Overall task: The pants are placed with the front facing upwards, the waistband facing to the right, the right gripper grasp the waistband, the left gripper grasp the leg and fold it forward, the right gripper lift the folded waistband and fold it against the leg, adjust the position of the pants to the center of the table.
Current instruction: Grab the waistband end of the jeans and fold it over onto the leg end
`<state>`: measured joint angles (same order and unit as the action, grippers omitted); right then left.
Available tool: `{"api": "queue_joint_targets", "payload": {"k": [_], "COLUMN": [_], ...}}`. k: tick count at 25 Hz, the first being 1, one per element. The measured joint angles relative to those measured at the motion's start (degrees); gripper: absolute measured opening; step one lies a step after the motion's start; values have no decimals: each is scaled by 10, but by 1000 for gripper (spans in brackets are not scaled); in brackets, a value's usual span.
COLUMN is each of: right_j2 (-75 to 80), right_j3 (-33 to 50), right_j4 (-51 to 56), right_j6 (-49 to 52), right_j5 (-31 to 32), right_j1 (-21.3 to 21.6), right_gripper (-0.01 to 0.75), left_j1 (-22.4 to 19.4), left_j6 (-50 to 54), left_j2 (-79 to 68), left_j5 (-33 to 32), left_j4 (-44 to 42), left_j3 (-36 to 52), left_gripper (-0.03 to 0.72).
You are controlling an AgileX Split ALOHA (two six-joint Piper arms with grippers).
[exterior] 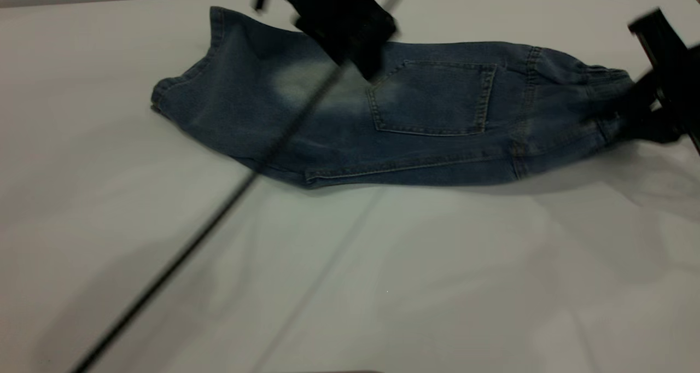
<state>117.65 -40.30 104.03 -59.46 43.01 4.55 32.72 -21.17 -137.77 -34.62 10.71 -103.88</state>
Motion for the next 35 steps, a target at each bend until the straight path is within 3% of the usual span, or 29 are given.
{"api": "queue_joint_targets", "payload": {"k": [7, 14, 21, 26, 30, 35], "right_j2": [-48, -128, -150, -150, -152, -170], "right_j3": [-46, -49, -49, -49, -49, -49], "right_j4": [-9, -35, -57, -61, -59, -45], "right_j6": [-65, -104, -110, -110, -123, -133], "right_j5": [98, 116, 122, 131, 173, 211], "right_j1": [0, 0, 0, 0, 0, 0], "right_gripper": [73, 72, 72, 72, 72, 72], "left_j1": [67, 107, 83, 53, 29, 5], "left_j6": [-10, -9, -9, -5, 28, 61], "left_j2": [-43, -47, -11, 43, 46, 45], "left_j5": [9, 39, 19, -29, -84, -96], "left_j4": [9, 27, 17, -45, -112, -144], "left_j3": [-1, -4, -3, -3, -1, 37], "left_gripper": [388, 388, 388, 388, 388, 388]}}
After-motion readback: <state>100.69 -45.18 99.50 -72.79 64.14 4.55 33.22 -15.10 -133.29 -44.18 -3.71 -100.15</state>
